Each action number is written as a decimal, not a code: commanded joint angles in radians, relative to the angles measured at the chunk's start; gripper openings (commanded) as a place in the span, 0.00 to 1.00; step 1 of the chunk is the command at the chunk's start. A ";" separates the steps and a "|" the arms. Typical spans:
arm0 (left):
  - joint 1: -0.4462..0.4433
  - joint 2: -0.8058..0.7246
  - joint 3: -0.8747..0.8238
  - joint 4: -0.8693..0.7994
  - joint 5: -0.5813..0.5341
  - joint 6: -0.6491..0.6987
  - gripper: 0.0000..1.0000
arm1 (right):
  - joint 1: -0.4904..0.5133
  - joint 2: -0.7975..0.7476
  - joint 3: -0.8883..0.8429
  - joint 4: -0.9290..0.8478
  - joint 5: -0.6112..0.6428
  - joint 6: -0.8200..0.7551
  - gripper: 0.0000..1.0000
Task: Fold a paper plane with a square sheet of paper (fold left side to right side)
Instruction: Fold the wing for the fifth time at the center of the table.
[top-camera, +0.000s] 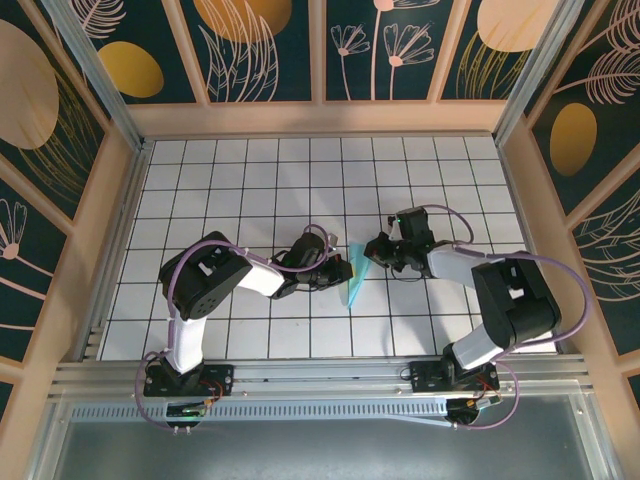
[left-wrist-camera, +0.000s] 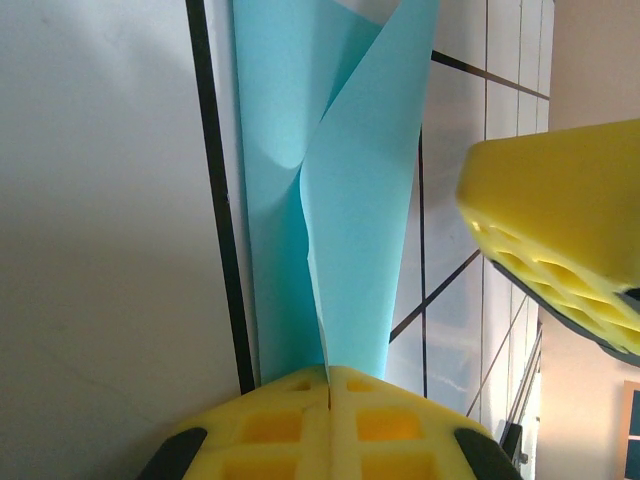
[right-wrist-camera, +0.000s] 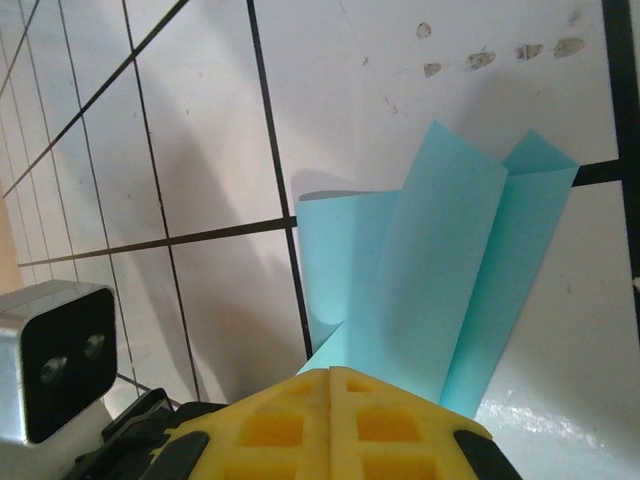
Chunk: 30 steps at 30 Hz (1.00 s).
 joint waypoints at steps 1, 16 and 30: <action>0.004 0.052 -0.013 -0.098 -0.064 0.034 0.02 | 0.010 0.034 0.025 0.015 -0.010 -0.010 0.00; 0.005 0.060 -0.022 -0.088 -0.066 0.028 0.00 | 0.008 0.089 0.008 -0.010 0.035 -0.033 0.00; 0.003 0.020 -0.056 -0.035 -0.069 0.012 0.09 | 0.002 0.105 -0.036 -0.026 0.069 -0.048 0.00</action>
